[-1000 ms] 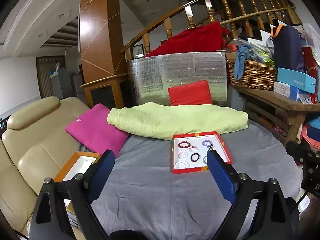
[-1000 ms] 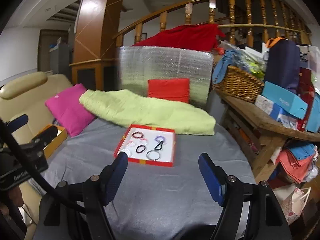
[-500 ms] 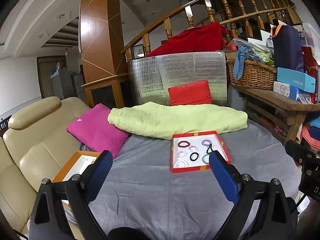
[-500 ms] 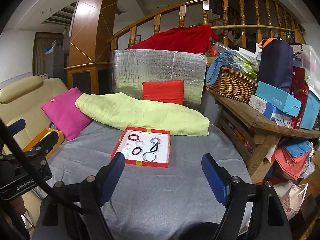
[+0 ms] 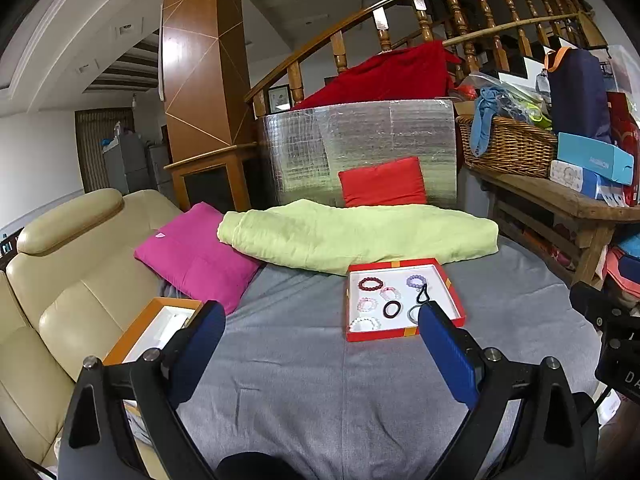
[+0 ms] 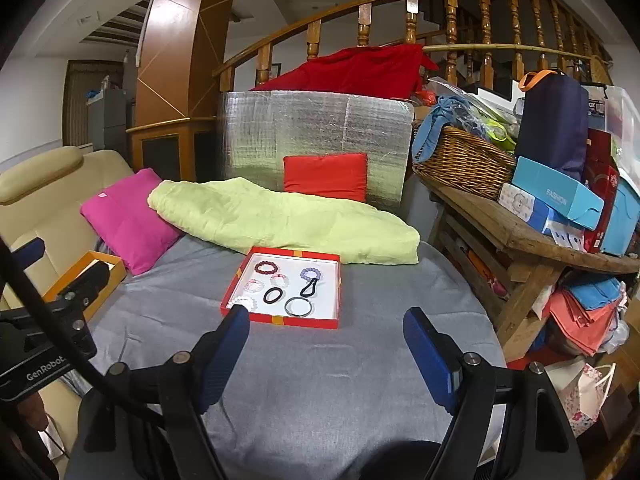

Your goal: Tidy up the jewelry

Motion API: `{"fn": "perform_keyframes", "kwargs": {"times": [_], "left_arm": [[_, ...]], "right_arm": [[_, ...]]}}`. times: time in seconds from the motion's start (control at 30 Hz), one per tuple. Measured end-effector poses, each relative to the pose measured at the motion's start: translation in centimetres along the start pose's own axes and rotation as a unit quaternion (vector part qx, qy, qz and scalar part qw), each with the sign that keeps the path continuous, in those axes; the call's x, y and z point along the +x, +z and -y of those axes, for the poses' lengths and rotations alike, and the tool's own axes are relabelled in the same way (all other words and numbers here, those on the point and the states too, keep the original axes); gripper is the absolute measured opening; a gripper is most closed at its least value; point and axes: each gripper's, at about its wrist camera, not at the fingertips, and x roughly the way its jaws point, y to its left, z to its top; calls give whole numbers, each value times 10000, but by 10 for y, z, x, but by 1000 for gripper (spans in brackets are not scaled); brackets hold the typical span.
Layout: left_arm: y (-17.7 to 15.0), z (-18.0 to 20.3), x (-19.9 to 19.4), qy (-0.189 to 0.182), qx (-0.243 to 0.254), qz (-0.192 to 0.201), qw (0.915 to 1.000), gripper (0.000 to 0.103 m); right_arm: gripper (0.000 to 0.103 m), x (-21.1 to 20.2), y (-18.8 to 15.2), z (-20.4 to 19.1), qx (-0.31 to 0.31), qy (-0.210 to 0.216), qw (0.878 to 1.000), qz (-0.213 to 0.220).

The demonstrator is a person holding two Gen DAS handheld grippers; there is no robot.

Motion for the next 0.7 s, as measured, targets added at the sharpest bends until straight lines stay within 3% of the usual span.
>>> {"fn": "perform_keyframes", "kwargs": {"times": [0.57, 0.7], "left_arm": [[3, -2, 16, -8, -41, 30, 10000, 97], [2, -7, 32, -2, -223, 246, 9994, 97]], "right_arm": [[82, 29, 0, -3, 12, -96, 9996, -257], [82, 52, 4, 2, 41, -137, 9993, -343]]}}
